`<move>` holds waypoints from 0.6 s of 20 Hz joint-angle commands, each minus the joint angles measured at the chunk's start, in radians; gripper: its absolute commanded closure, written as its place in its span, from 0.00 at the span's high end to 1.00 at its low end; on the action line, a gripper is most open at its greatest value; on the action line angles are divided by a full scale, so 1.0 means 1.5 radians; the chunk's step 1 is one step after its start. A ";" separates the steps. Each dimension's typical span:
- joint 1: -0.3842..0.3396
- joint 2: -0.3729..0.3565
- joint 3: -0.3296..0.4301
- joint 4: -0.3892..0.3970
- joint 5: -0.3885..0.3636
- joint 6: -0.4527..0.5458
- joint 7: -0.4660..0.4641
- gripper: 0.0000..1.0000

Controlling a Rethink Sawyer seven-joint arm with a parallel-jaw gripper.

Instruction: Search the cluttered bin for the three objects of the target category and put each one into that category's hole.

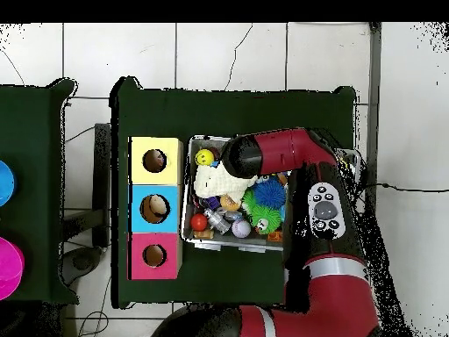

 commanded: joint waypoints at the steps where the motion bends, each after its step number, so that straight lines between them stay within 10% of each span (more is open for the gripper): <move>1: -0.012 0.040 0.036 0.031 -0.070 -0.047 -0.146 1.00; 12: -0.030 0.077 0.058 0.028 -0.064 -0.040 -0.137 1.00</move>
